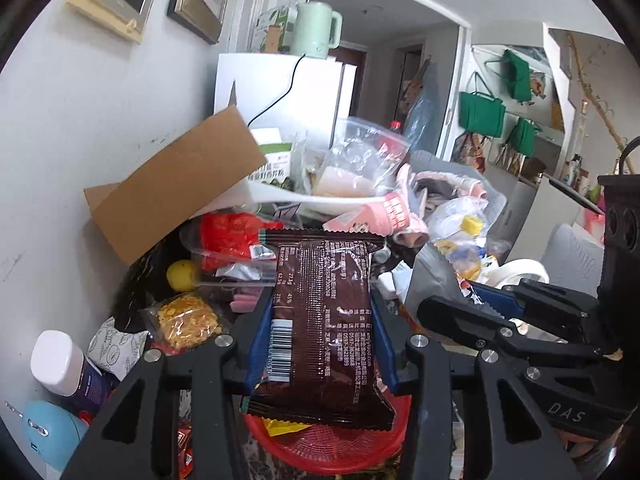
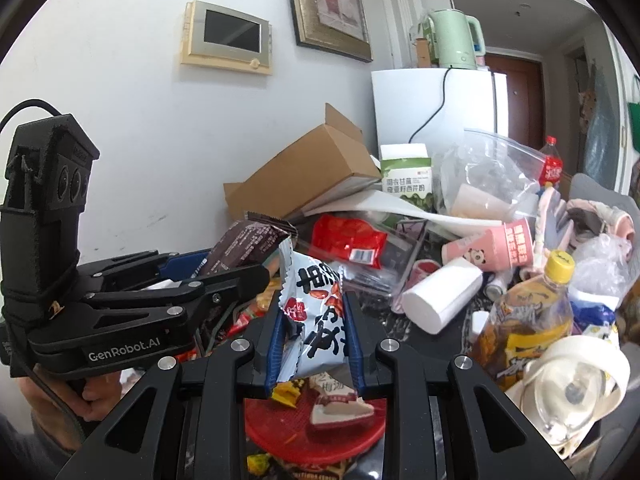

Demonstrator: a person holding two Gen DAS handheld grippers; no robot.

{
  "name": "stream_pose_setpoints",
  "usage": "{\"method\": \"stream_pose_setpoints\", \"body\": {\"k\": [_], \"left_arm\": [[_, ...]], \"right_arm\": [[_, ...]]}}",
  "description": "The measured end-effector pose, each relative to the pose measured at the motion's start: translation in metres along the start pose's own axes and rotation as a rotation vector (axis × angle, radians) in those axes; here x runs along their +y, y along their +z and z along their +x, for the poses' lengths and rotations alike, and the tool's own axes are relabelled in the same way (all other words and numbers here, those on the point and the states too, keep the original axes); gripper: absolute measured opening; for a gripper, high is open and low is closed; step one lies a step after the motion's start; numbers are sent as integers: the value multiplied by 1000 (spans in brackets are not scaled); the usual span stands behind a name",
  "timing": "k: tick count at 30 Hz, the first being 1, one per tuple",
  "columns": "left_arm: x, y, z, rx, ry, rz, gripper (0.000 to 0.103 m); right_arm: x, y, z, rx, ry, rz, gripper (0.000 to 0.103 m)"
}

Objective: Organize snacks
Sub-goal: 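Carry both packets to the red basket and release them inside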

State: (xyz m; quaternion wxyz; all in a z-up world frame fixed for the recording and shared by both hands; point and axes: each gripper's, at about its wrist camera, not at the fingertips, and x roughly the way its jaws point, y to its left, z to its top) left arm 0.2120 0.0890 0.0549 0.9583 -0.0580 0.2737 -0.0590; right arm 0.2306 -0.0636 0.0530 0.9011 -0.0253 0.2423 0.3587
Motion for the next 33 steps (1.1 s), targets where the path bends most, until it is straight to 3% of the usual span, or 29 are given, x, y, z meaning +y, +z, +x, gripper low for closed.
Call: {"method": "stream_pose_setpoints", "body": {"k": [5,19,23,24,26,29,33], "left_arm": [[8,-8,26,72,38,3,44],[19,-38,91,295,92,11,44],[19,-39,97,318,138,34,49],[20,-40,99,330,148,34,55],[22,-40,101,346,157,30,67],[25,-40,101,348,150,14,67],[23,-39,95,332,153,19,67]], "right_arm": [[-4,-9,31,41,32,39,27],[-29,-34,80,186,5,103,28],[-32,-38,89,214,8,108,37],[-32,-39,90,222,2,108,42],[-33,-40,90,232,-8,107,43],[-36,-39,88,235,-19,113,55],[-36,-37,82,225,-24,108,57]]}}
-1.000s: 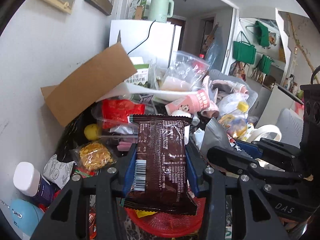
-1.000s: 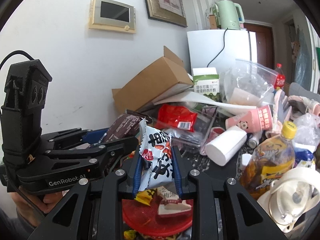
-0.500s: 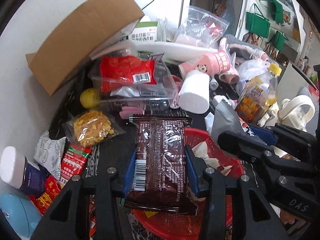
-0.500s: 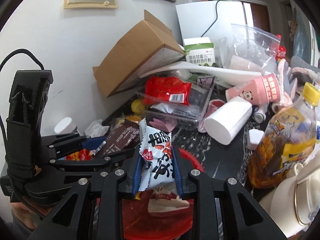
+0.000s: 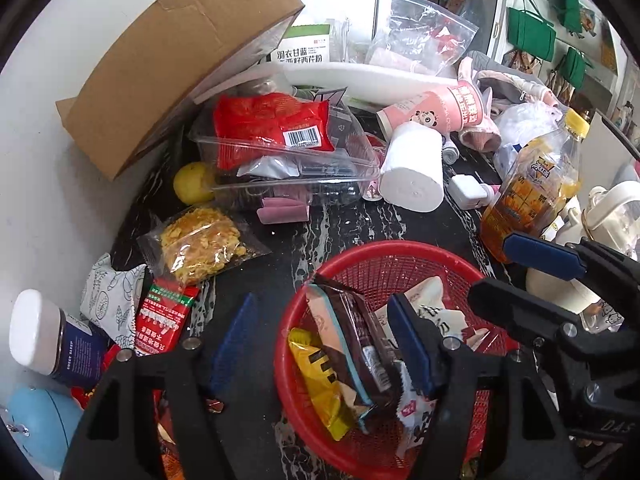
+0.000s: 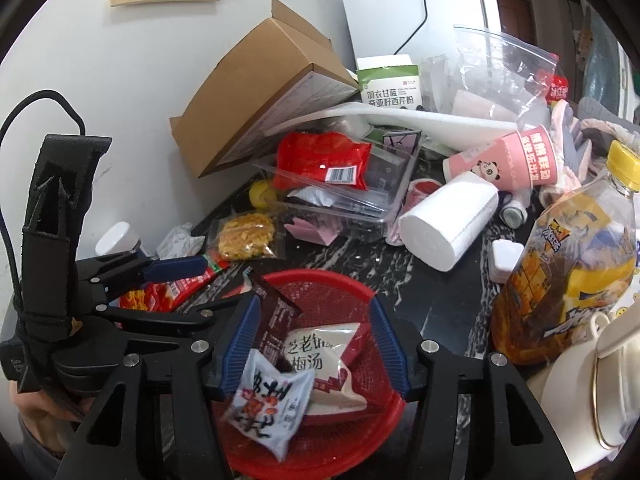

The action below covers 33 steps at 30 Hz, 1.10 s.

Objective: Organize snacks
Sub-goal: 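Carry both packets to the red basket and release them inside, then withdraw both open tools from the red basket back over the table snacks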

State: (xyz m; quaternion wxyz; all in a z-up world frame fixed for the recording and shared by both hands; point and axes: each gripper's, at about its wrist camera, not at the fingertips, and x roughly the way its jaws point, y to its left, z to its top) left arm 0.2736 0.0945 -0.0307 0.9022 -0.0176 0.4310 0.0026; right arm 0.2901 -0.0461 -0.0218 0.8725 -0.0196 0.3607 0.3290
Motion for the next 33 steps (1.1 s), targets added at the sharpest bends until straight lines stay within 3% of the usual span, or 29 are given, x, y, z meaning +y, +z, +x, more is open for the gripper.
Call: {"method": "stream_pose_setpoints", "body": {"k": [12,33], "left_arm": [[-5,-2,-37,-80,-8,-4,67],[-39,-14,-152,-242,-42,44,67]], "right_arm": [[7,3,-27,-33,-26,-8,57],[41,-1,-143,-173,-87,-59,57]]}}
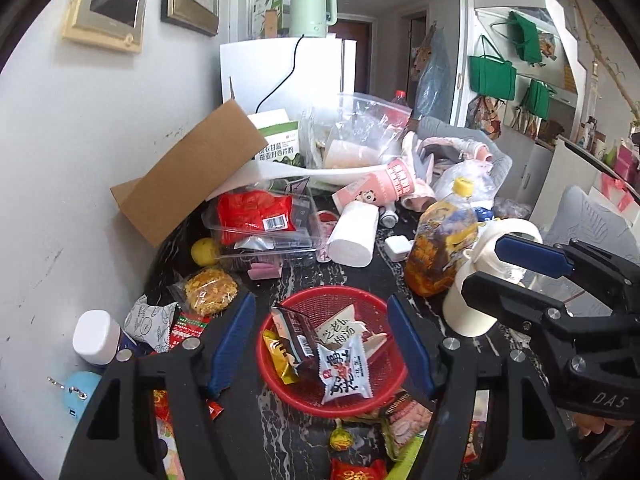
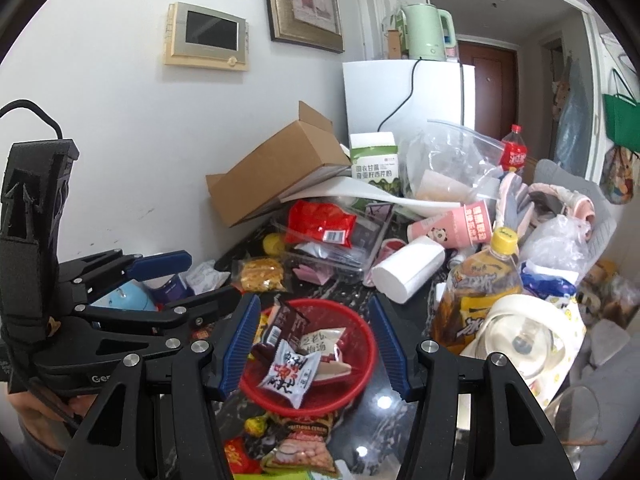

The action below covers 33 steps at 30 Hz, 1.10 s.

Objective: Organize snacks
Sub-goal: 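Withdraw both open tools from the red basket back over the table snacks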

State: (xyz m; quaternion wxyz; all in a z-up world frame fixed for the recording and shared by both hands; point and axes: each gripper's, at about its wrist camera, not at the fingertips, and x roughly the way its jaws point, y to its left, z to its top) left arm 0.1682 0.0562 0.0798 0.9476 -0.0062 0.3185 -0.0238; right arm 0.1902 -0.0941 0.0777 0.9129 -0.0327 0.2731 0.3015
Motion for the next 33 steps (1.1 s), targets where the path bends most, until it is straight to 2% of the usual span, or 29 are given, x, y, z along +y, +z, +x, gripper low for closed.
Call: {"method": "stream_pose_setpoints", "body": {"k": [7,15,33], "left_arm": [[-15,-5,-33,-38,-41,18,67],[-25,-22,-57,-43,-88,33,67],[-49,-75,-62,42,-155,91,67]], "right_arm": [[9,-6,-40,-35,-28,-12,57],[18,-24,-70,-41,-52,-3,58],[23,-80,-94,11,-86,51,59]]}}
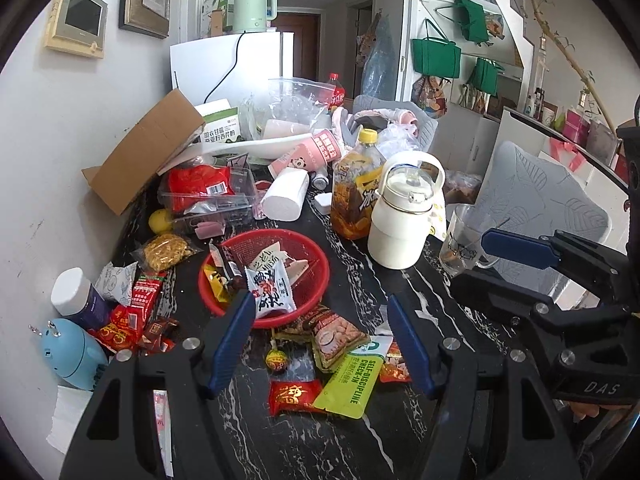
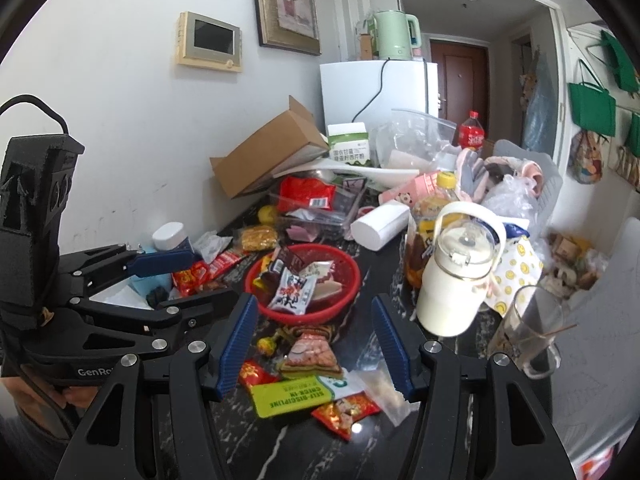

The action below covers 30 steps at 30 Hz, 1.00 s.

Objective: Organize snacks
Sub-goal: 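Withdraw both open tools from the red basket back over the table snacks, then grasp the green SELF-DISCIPLINE bar with the left tool while the right tool grasps the red-gold candy packet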

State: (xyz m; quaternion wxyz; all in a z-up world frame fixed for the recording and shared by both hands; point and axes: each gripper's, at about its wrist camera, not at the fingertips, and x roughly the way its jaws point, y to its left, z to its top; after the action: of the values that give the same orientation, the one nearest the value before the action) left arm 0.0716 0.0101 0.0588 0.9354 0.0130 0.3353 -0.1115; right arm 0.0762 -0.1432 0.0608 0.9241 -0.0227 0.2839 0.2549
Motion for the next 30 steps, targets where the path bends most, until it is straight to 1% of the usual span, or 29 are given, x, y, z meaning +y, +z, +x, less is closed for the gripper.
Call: {"method": "stream_pose_setpoints", "body": {"k": [5,11,14,18,25,30], "left_arm": [[-4,-14,5,32,-19,1,67],[-8,-29,18,86,-31,-3,67],[-7,-36,26,109,-32,-8,67],[-5,-47,37,133,-64,-27,67],[-4,-66,63,185,-95,-19,67],[1,-74,75,212,-107,-33,67]], "right_arm": [[0,-18,1,32,-17,11,59],[-7,-40,9,84,-17,48,59],[-11,-51,17,112,-21,64,59],[-20,-66,29,156,-8,111,59],[-32,-92,52,219,14,159,59],[-41,-105,70,275,-1,191,59]]}}
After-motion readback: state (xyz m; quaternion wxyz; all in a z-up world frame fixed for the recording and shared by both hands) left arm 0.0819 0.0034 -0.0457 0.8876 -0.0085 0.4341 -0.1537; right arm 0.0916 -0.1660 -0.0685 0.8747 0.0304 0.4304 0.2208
